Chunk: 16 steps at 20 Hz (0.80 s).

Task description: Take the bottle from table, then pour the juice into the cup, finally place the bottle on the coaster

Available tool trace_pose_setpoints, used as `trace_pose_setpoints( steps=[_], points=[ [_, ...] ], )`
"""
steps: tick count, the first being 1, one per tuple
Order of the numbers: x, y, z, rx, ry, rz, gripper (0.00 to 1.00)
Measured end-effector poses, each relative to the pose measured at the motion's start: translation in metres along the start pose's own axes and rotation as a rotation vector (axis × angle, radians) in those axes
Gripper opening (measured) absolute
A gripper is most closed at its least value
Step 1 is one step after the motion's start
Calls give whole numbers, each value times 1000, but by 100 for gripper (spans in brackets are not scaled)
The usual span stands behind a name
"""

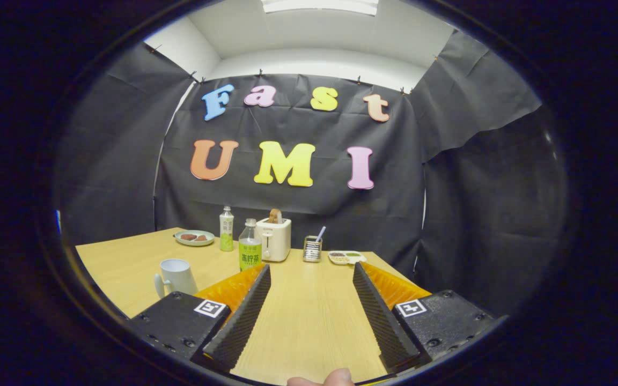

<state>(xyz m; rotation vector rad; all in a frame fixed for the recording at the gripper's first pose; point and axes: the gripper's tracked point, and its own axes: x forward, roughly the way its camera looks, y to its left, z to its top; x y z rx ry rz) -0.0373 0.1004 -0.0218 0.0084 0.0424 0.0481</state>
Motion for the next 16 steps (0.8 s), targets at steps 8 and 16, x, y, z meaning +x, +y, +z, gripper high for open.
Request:
trace_pose_setpoints(
  steps=[8, 16],
  points=[
    [3, 3, -4, 19, 14, 10, 99],
    [6, 2, -9, 30, 27, 12, 99]
  ],
)
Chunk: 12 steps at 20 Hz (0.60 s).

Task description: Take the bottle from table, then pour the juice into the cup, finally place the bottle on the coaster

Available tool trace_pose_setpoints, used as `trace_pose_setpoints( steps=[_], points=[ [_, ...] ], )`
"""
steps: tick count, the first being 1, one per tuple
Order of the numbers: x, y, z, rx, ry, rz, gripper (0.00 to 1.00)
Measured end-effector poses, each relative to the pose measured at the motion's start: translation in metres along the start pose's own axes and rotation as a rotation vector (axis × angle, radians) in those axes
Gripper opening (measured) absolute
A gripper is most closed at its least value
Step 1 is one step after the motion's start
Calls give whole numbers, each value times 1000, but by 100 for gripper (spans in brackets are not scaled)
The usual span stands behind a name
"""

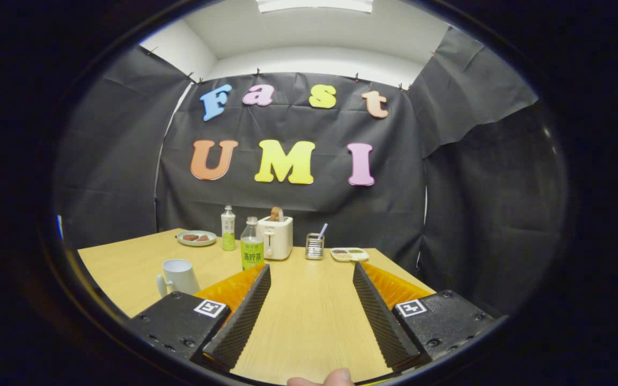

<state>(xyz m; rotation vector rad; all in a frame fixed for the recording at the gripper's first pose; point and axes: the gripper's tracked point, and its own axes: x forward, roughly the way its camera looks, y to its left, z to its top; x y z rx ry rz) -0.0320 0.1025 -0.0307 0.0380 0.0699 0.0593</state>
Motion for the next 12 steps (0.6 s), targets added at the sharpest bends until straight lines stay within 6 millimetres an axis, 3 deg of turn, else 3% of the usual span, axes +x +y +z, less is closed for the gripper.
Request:
trace_pose_setpoints(
  steps=[12],
  points=[
    [2, 4, -2, -2, -3, 4, 99]
  ],
)
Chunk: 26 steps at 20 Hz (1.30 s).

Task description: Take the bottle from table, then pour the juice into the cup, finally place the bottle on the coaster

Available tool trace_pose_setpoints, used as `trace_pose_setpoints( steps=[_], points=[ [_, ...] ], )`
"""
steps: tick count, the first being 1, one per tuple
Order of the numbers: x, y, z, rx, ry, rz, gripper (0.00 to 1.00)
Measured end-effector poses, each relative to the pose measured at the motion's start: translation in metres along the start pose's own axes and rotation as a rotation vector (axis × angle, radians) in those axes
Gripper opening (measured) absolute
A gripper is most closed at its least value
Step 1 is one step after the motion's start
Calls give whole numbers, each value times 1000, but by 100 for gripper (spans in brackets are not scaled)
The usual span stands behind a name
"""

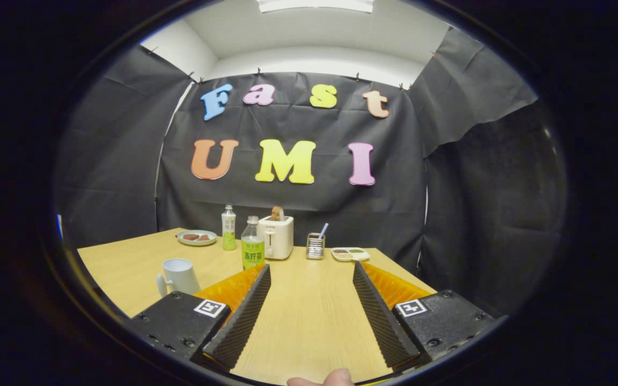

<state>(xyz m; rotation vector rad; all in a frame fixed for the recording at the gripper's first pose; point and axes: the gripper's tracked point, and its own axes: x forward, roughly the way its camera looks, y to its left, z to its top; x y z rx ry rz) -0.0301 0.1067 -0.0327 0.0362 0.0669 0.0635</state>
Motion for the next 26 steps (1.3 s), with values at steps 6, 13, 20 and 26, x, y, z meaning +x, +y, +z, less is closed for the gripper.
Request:
trace_pose_setpoints(
  steps=[6, 13, 20, 26],
  points=[
    [2, -2, -5, 2, 9, -2, 99],
    [0, -1, -3, 2, 1, -3, 99],
    [0, -2, -4, 6, 1, -4, 99],
    [2, -2, -6, 6, 6, -5, 99]
  ],
)
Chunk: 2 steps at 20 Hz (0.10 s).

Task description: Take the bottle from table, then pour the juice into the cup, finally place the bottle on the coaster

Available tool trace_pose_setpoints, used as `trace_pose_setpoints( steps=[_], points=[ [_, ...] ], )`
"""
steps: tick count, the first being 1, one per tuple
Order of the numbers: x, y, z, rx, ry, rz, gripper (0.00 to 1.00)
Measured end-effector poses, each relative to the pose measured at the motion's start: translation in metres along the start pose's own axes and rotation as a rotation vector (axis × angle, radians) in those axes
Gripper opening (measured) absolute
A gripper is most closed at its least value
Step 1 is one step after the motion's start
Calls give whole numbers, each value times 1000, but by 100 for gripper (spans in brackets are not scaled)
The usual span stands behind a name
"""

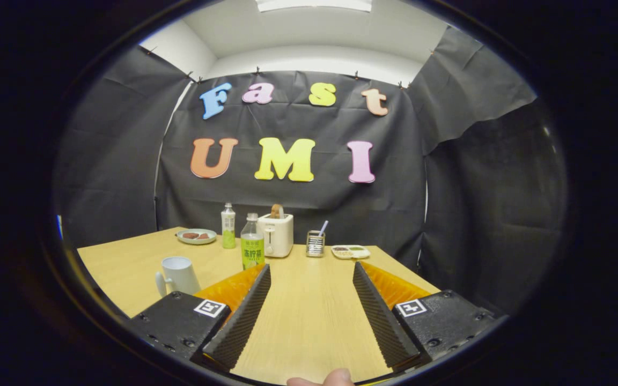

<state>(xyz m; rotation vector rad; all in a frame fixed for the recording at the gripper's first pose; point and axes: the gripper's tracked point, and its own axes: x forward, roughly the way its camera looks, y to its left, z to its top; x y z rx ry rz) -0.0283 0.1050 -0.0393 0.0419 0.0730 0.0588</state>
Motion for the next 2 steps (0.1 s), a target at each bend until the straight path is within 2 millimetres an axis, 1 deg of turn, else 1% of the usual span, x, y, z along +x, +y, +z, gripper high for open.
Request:
trace_pose_setpoints(
  steps=[2],
  points=[
    [0, -1, 1, 0, -3, -2, 99]
  ],
)
